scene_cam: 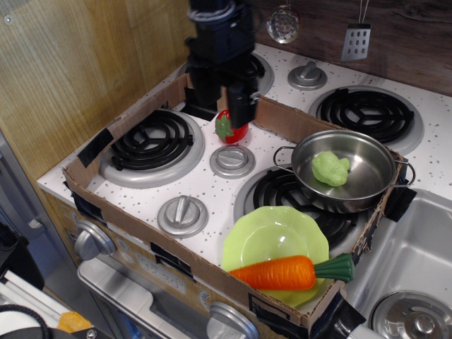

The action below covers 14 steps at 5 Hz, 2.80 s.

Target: Take carrot off plate

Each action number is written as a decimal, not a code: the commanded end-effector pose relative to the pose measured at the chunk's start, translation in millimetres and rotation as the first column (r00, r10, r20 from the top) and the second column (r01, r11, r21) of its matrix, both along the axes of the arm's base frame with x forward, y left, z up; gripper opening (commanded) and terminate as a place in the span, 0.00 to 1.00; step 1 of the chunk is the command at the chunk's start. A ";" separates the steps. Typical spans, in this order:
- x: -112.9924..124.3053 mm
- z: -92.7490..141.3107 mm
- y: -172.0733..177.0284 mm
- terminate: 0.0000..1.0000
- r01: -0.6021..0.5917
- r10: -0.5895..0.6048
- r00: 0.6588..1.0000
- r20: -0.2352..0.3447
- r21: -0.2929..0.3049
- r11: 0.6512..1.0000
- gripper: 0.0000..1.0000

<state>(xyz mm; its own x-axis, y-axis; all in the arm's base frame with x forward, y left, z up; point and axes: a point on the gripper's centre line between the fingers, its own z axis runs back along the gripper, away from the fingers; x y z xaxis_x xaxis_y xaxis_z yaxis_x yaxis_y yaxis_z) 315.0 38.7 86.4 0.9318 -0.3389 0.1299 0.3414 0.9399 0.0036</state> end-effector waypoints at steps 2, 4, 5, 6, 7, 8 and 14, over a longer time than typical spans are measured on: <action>-52.5 -7.1 -45.9 0.00 0.308 -0.300 0.946 0.120 -0.056 0.950 1.00; -73.9 -2.0 -66.0 0.00 0.500 -0.474 0.844 0.253 -0.048 0.865 1.00; -82.1 -7.4 -81.3 0.00 0.489 -0.465 0.842 0.274 -0.024 0.872 1.00; -85.3 -18.7 -94.2 0.00 0.474 -0.453 0.842 0.292 -0.004 0.880 1.00; -96.1 -32.4 -103.5 0.00 0.467 -0.445 0.850 0.281 -0.013 0.884 1.00; -101.8 -37.7 -111.3 0.00 0.454 -0.436 0.858 0.271 -0.004 0.891 1.00; -97.7 -51.2 -115.7 0.00 0.369 -0.324 0.902 0.287 -0.119 0.922 0.00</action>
<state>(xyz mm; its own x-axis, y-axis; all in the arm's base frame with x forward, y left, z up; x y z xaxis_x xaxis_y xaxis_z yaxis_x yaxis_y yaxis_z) 213.6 -80.7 30.6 0.6993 -0.5941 0.3975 0.6568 0.7535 -0.0295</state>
